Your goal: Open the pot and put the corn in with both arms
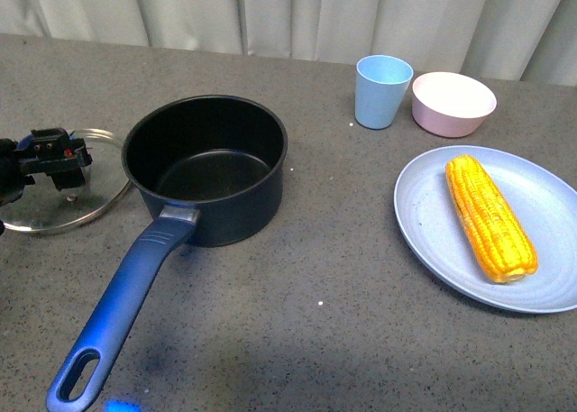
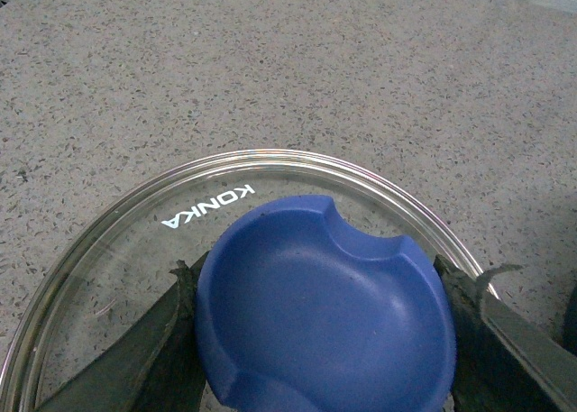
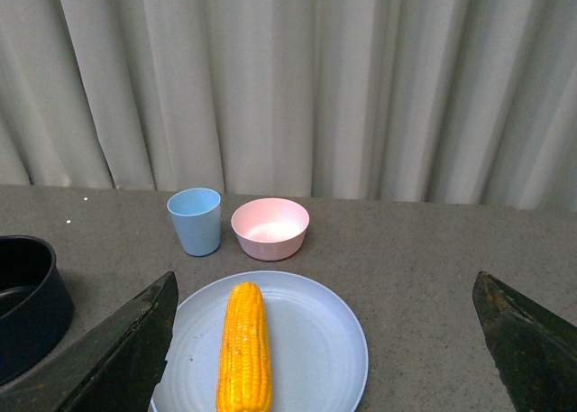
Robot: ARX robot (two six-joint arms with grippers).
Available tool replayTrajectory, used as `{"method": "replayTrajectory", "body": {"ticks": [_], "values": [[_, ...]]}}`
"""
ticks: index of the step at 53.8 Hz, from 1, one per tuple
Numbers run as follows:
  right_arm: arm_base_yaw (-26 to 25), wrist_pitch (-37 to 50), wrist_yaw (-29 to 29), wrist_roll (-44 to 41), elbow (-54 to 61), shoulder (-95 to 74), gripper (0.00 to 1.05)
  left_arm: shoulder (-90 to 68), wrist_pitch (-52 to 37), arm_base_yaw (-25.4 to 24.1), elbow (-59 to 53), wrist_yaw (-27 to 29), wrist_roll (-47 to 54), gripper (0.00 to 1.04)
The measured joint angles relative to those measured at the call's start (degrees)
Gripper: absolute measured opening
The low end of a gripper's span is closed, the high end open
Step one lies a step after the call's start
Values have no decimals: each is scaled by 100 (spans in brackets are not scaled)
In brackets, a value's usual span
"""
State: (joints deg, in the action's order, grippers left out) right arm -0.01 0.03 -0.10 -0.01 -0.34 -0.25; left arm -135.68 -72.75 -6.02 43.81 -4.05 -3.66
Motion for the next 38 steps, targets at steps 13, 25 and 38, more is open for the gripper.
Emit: {"method": "replayTrajectory", "body": {"ticks": [13, 25, 38], "values": [[0, 0, 0, 0, 0, 0, 96, -70, 103, 2, 57, -15, -31, 62], [0, 0, 0, 0, 0, 0, 96, -44, 109, 4, 55, 66, -85, 81], [0, 0, 0, 0, 0, 0, 96, 750, 330, -85, -256, 70, -160, 98]]}}
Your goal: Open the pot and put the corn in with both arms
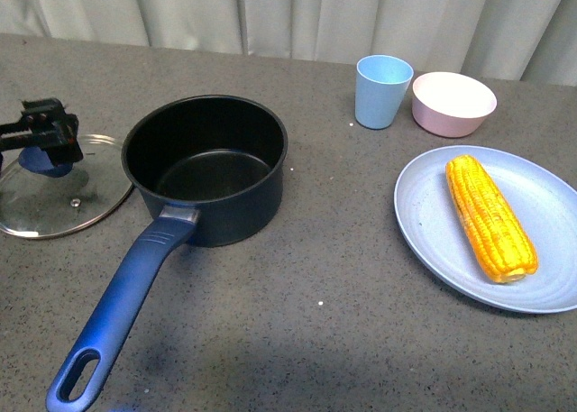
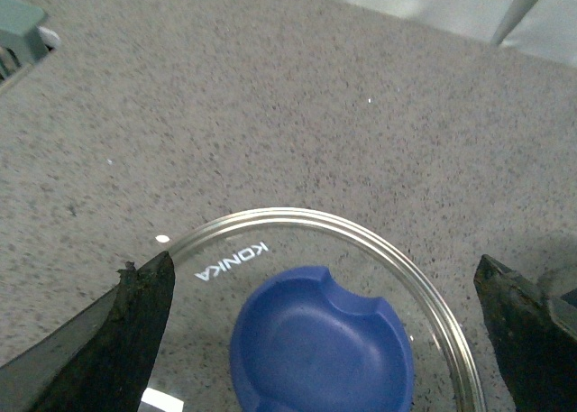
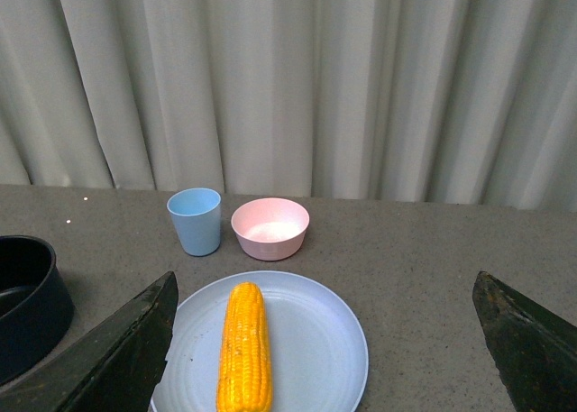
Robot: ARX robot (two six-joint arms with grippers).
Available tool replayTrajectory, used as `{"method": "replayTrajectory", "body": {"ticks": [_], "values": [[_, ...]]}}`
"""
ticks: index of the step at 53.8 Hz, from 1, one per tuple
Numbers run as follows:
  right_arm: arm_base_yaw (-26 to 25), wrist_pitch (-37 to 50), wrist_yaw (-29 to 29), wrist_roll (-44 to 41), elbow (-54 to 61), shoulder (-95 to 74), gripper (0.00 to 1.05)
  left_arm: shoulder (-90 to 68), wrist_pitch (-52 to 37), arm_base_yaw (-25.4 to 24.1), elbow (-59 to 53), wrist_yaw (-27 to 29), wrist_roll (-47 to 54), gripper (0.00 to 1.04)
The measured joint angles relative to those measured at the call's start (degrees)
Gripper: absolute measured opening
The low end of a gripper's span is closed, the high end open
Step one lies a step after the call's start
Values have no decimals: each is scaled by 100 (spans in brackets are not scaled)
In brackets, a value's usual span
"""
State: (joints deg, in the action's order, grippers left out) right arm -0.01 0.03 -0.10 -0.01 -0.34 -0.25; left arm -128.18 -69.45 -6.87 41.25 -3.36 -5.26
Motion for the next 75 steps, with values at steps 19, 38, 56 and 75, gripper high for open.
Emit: {"method": "replayTrajectory", "body": {"ticks": [19, 38, 56, 75], "values": [[0, 0, 0, 0, 0, 0, 96, 2205, -94, -81, -1488, 44, 291, 88], [0, 0, 0, 0, 2, 0, 96, 4360, -555, 286, -3255, -66, 466, 11], [0, 0, 2, 0, 0, 0, 96, 6461, 1043, 680, -3836, 330, 483, 4], [0, 0, 2, 0, 0, 0, 96, 8550, 2846, 684, -4009, 334, 483, 4]]}}
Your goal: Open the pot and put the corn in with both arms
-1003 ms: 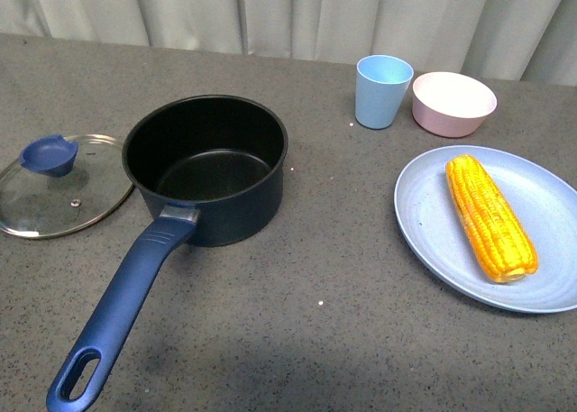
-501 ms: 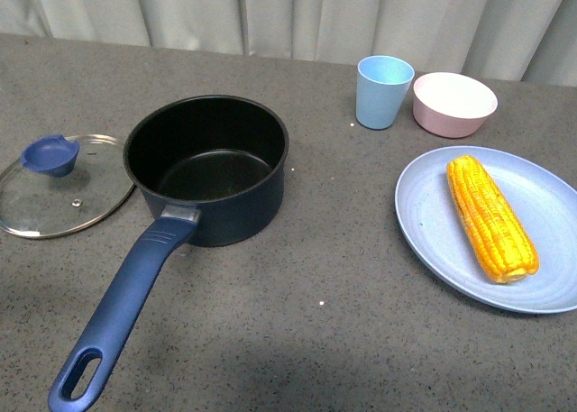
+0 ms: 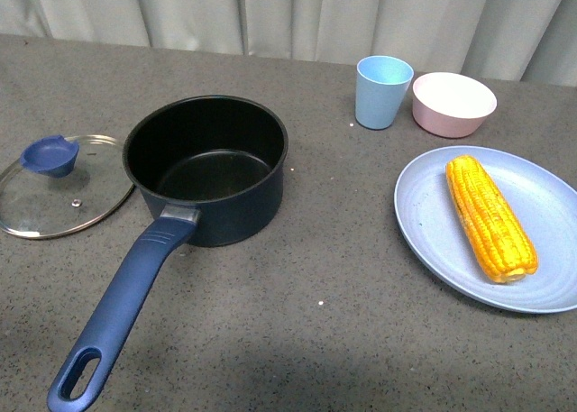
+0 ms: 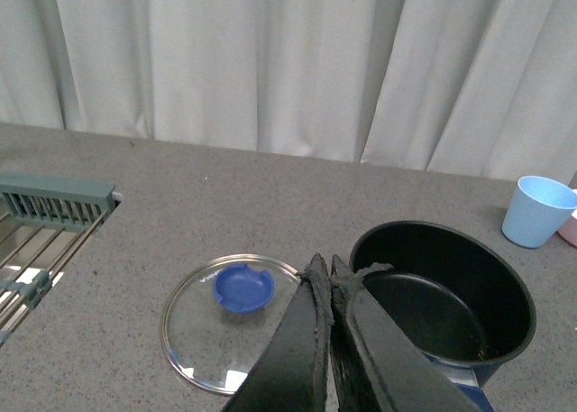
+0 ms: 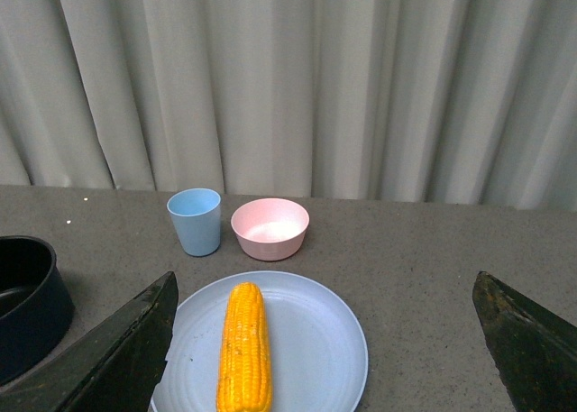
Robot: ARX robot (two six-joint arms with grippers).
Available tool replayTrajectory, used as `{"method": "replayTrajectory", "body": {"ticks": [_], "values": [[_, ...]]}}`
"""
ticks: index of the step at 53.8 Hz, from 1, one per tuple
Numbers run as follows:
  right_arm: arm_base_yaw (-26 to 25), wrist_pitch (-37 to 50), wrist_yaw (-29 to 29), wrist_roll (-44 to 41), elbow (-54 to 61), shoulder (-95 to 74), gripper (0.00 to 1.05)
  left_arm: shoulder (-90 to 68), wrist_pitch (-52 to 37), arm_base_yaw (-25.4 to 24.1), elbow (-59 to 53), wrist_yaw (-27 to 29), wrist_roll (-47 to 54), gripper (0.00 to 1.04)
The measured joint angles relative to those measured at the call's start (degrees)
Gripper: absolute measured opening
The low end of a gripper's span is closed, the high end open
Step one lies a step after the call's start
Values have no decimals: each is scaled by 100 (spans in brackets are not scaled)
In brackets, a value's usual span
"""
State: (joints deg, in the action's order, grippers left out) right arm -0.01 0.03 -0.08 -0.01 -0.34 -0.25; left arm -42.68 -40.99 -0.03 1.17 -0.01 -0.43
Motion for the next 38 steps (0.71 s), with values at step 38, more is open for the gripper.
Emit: {"method": "replayTrajectory", "body": {"ticks": [38], "values": [[0, 0, -2, 0, 0, 0, 96, 2524, 2334, 0, -4, 2, 0, 4]]}}
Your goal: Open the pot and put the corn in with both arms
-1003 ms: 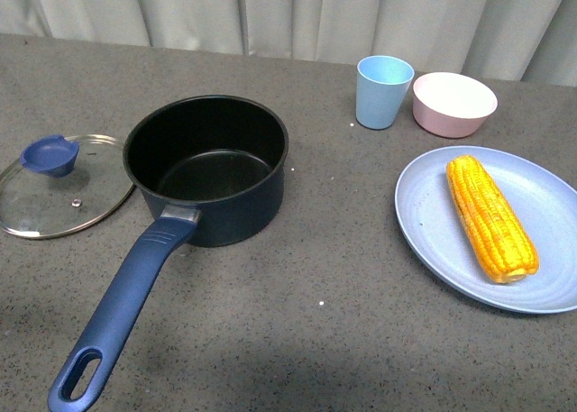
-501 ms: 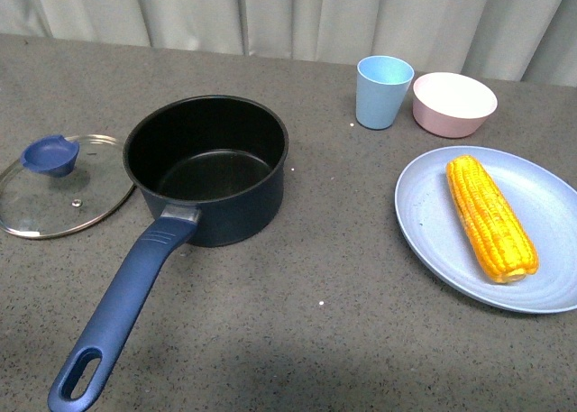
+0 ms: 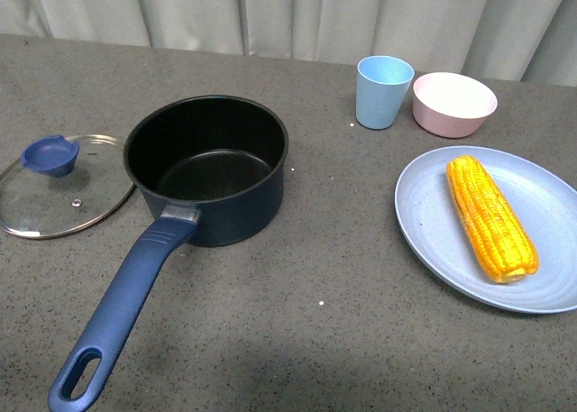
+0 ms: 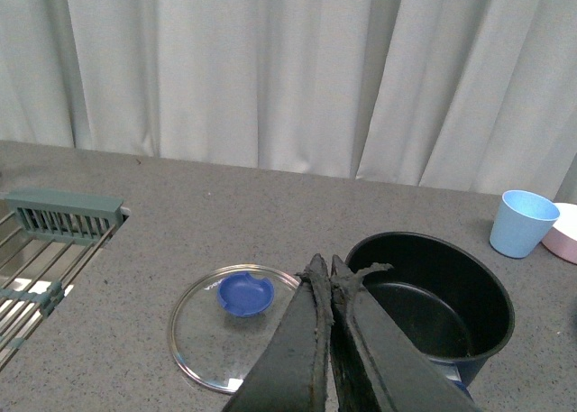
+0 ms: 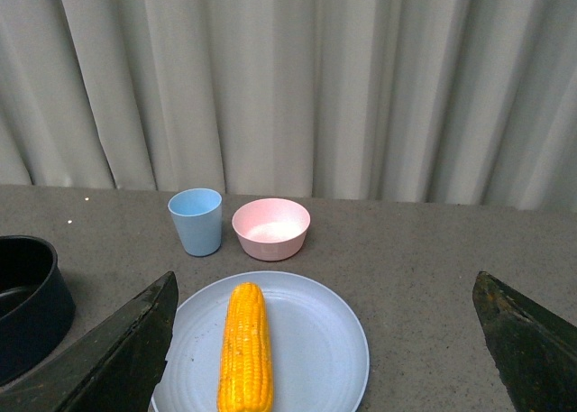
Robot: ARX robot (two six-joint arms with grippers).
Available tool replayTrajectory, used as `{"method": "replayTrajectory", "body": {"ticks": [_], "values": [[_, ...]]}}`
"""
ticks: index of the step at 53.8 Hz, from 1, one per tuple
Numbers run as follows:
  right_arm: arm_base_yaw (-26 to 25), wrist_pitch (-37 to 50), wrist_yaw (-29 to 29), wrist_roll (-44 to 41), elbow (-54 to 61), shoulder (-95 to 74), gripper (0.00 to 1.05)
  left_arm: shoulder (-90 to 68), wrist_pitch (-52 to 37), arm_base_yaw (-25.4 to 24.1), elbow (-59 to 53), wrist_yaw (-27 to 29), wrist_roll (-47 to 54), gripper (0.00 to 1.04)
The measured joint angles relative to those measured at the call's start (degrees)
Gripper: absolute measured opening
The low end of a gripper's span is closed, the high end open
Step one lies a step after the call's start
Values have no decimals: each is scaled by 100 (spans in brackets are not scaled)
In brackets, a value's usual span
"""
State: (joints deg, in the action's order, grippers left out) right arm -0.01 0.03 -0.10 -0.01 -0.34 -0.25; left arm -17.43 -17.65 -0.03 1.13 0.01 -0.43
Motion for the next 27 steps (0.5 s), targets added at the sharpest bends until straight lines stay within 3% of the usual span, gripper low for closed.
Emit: {"method": "replayTrajectory", "body": {"ticks": [27], "values": [[0, 0, 0, 0, 0, 0, 96, 761, 763, 0, 0, -2, 0, 4]]}}
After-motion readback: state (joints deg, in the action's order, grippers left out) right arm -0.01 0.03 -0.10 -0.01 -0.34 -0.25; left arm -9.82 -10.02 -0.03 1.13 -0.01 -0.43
